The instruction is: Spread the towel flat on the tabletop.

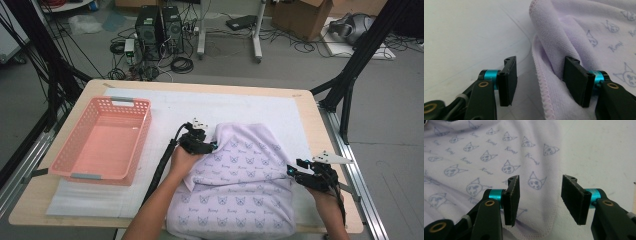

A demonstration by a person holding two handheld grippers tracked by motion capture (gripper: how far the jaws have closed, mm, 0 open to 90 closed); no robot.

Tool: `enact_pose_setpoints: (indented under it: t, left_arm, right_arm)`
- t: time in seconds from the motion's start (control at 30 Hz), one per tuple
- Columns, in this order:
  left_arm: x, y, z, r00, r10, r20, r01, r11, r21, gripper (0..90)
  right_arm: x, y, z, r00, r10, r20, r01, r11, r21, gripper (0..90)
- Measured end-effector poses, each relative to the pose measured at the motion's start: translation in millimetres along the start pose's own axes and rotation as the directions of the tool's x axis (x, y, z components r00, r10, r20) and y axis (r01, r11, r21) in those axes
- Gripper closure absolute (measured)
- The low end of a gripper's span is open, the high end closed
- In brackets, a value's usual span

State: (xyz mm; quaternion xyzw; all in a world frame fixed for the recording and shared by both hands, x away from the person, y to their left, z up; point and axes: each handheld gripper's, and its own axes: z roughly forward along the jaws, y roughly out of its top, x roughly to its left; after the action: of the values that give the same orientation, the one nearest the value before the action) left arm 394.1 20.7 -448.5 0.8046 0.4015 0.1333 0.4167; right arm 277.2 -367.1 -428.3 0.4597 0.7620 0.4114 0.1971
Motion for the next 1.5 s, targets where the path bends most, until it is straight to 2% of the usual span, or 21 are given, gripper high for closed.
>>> enact_pose_setpoints:
  t: [0.1, 0.13, 0.23, 0.33, 0.43, 0.53, 0.6, 0.67, 0.73, 0.83, 0.9, 0.93, 0.97, 1.0, 1.07, 1.13, 1.2, 1.3, 1.4, 1.47, 1.5]
  left_arm:
    - [-8.8, 0.0, 0.3, 0.9988, 0.024, 0.042, -0.024, 0.9997, 0.008, 43.2]
    - [-14.0, -0.1, 1.0, 0.9974, 0.048, 0.053, -0.049, 0.9987, 0.014, 42.8]
    - [-24.8, -0.7, 3.1, 0.9936, 0.109, 0.030, -0.109, 0.9940, 0.012, 44.2]
    - [-27.4, 0.9, 3.8, 0.9937, 0.102, 0.047, -0.103, 0.9946, 0.016, 58.0]
    - [-32.2, 1.7, 4.0, 0.9907, 0.123, 0.057, -0.124, 0.9921, 0.016, 77.9]
    - [-27.4, 2.8, 3.0, 0.9968, 0.066, 0.045, -0.067, 0.9977, 0.013, 81.9]
    - [-18.2, 4.1, -1.1, 0.9995, 0.032, -0.009, -0.032, 0.9995, -0.005, 82.6]
    - [-3.3, 5.3, -8.2, 0.9970, -0.031, -0.071, 0.028, 0.9988, -0.041, 82.7]
    - [13.3, 5.6, -16.9, 0.9836, -0.074, -0.165, 0.061, 0.9949, -0.080, 82.9]
    - [35.1, 2.8, -27.8, 0.9540, -0.120, -0.274, 0.092, 0.9893, -0.113, 82.7]
    - [45.6, 0.5, -33.6, 0.9372, -0.184, -0.296, 0.147, 0.9790, -0.141, 79.7]
    - [49.0, -0.3, -35.8, 0.9292, -0.216, -0.300, 0.176, 0.9721, -0.155, 71.1]
    - [51.8, -1.3, -37.5, 0.9257, -0.242, -0.290, 0.200, 0.9654, -0.167, 61.4]
    - [53.4, -2.2, -39.1, 0.9283, -0.256, -0.270, 0.216, 0.9617, -0.168, 54.1]
    - [52.9, -4.2, -41.2, 0.9410, -0.236, -0.242, 0.203, 0.9671, -0.153, 50.7]
    - [52.1, -5.3, -43.0, 0.9501, -0.223, -0.219, 0.196, 0.9709, -0.138, 49.6]
    - [52.1, -5.6, -45.1, 0.9526, -0.224, -0.206, 0.199, 0.9706, -0.135, 49.2]
    - [52.2, -5.7, -47.0, 0.9597, -0.217, -0.179, 0.193, 0.9710, -0.141, 48.2]
    - [54.3, -8.0, -46.0, 0.9659, -0.220, -0.137, 0.204, 0.9713, -0.123, 46.9]
    - [55.7, -10.5, -43.8, 0.9674, -0.215, -0.133, 0.204, 0.9743, -0.097, 46.6]
    - [56.2, -11.6, -42.9, 0.9672, -0.218, -0.131, 0.207, 0.9744, -0.087, 46.5]
  right_arm:
    - [0.7, 0.2, 0.2, 1.0000, 0.000, 0.001, 0.000, 1.000, -0.001, 48.3]
    - [0.5, 0.3, 0.1, 1.0000, 0.002, 0.000, -0.002, 1.000, 0.000, 48.3]
    - [-0.1, 0.0, 0.7, 1.0000, 0.003, 0.001, -0.003, 1.000, 0.002, 48.4]
    - [0.8, 0.1, 0.9, 1.0000, 0.000, -0.002, 0.000, 1.000, 0.003, 48.4]
    - [2.0, 0.8, 0.1, 1.0000, 0.003, -0.005, -0.003, 1.000, 0.001, 48.4]
    - [1.9, 0.7, 0.1, 1.0000, 0.002, -0.006, -0.002, 1.000, -0.001, 48.4]
    - [2.3, 0.5, 0.0, 1.0000, 0.001, -0.007, -0.001, 1.000, -0.002, 48.4]
    - [2.3, 0.6, 0.1, 1.0000, 0.001, -0.008, -0.001, 1.000, -0.002, 48.4]
    - [2.1, 0.7, 0.7, 1.0000, 0.001, -0.010, -0.001, 1.000, 0.000, 48.4]
    - [2.1, 1.1, 2.7, 1.0000, -0.002, -0.009, 0.002, 1.000, 0.003, 48.3]
    - [2.4, 1.6, 4.2, 0.9999, 0.001, -0.010, -0.001, 1.000, 0.004, 48.3]
    - [2.0, 2.0, 5.4, 1.0000, 0.000, -0.007, 0.001, 1.000, 0.004, 48.3]
    - [1.6, 2.8, 6.7, 1.0000, 0.002, -0.005, -0.002, 1.000, 0.008, 48.3]
    - [0.6, 3.8, 8.3, 1.0000, 0.001, 0.003, -0.002, 1.000, 0.011, 48.2]
    - [-3.1, 7.6, 12.5, 0.9998, 0.009, 0.019, -0.010, 1.000, 0.011, 48.4]
    - [-9.7, 14.1, 19.3, 0.9989, 0.015, 0.045, -0.016, 1.000, 0.013, 49.8]
    - [-18.7, 21.7, 28.7, 0.9969, 0.039, 0.068, -0.041, 0.999, 0.022, 51.2]
    - [-30.0, 33.4, 46.0, 0.9941, 0.038, 0.101, -0.045, 0.997, 0.061, 53.9]
    - [-38.8, 43.5, 62.1, 0.9917, 0.011, 0.128, -0.024, 0.995, 0.096, 63.4]
    - [-40.9, 48.4, 68.5, 0.9840, -0.029, 0.176, 0.014, 0.996, 0.086, 70.9]
    - [-42.7, 51.0, 72.9, 0.9828, -0.027, 0.183, 0.010, 0.996, 0.091, 71.2]
